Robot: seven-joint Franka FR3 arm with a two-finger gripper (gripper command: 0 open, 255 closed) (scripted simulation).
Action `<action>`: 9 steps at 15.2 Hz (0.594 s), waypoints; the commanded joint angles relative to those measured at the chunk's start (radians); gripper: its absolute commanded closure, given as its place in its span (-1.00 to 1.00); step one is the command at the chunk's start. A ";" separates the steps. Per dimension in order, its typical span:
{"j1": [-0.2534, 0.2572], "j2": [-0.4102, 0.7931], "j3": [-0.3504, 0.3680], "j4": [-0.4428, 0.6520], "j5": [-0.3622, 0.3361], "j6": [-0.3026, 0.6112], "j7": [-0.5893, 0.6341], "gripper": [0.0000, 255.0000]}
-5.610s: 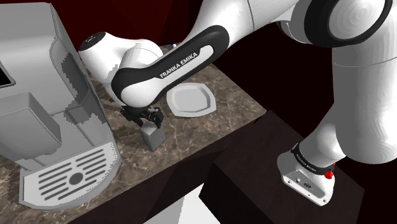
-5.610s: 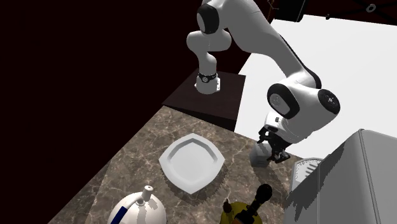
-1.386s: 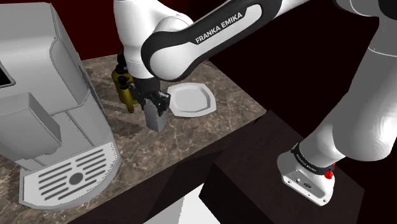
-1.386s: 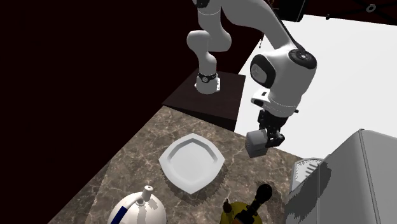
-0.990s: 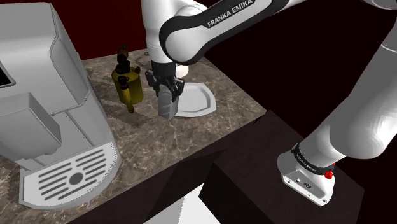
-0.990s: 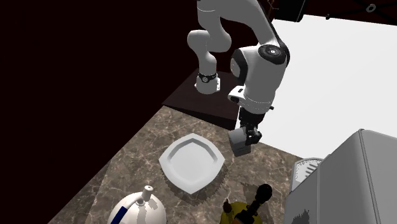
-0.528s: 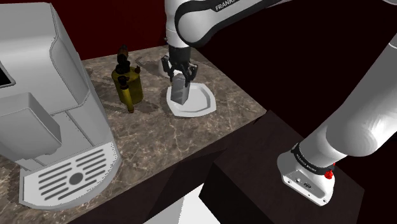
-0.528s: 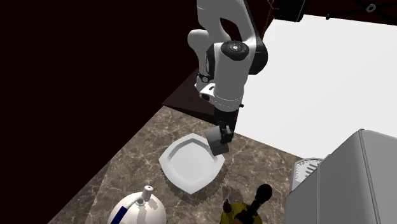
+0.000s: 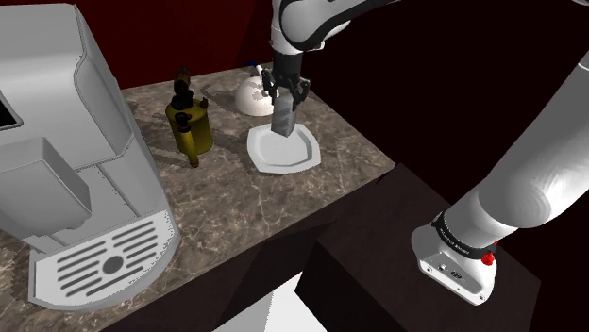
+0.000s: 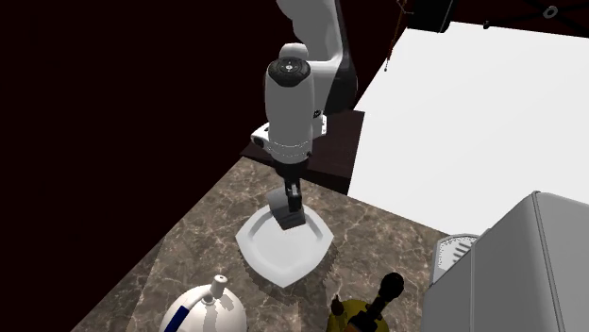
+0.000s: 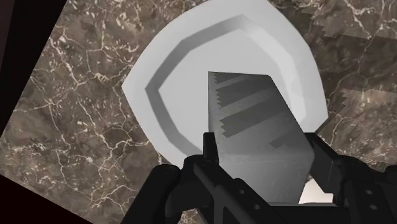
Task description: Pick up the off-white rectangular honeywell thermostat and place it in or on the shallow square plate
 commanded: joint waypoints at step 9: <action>0.005 0.072 -0.013 -0.049 -0.038 0.116 0.017 1.00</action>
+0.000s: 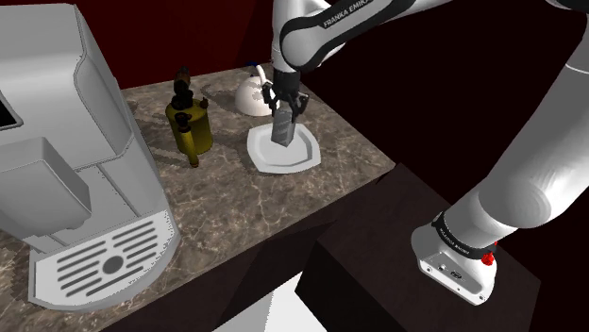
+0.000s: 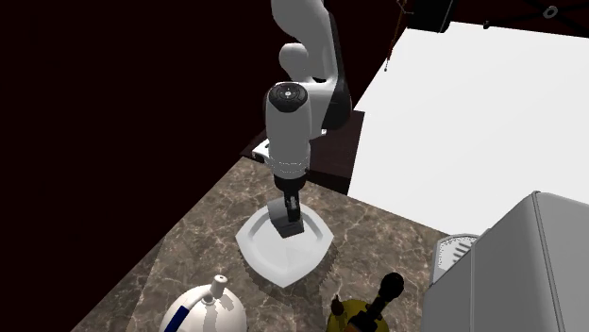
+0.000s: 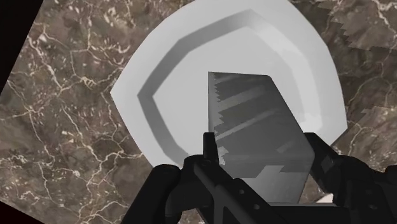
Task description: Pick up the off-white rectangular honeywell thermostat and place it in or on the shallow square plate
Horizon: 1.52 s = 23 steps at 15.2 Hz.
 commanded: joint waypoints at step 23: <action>0.013 0.089 -0.019 -0.029 -0.048 0.113 0.030 -1.00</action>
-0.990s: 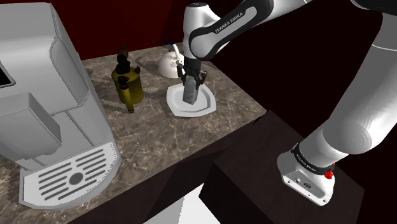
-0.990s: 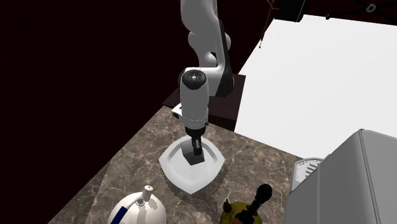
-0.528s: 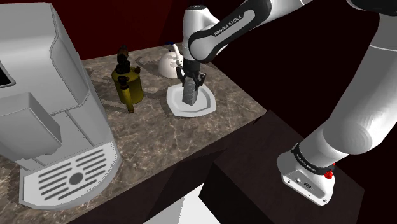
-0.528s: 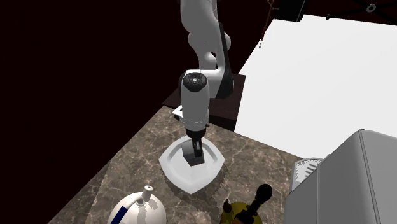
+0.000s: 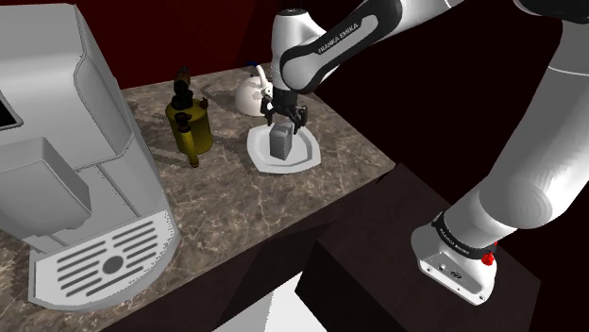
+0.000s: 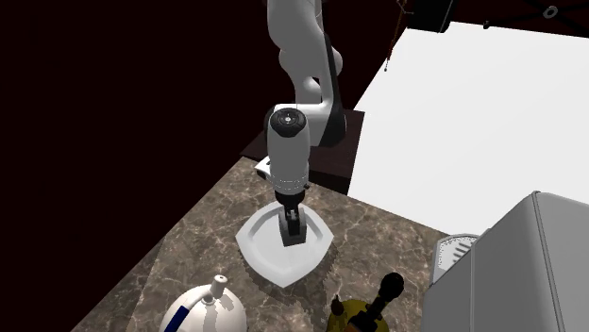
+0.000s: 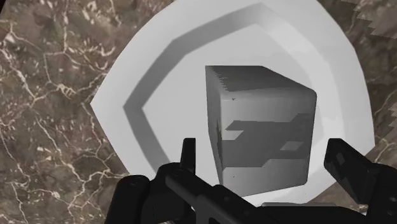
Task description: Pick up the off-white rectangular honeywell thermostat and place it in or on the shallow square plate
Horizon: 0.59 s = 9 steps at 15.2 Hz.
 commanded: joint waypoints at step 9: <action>-0.015 -0.083 0.019 0.029 0.045 -0.107 -0.030 -1.00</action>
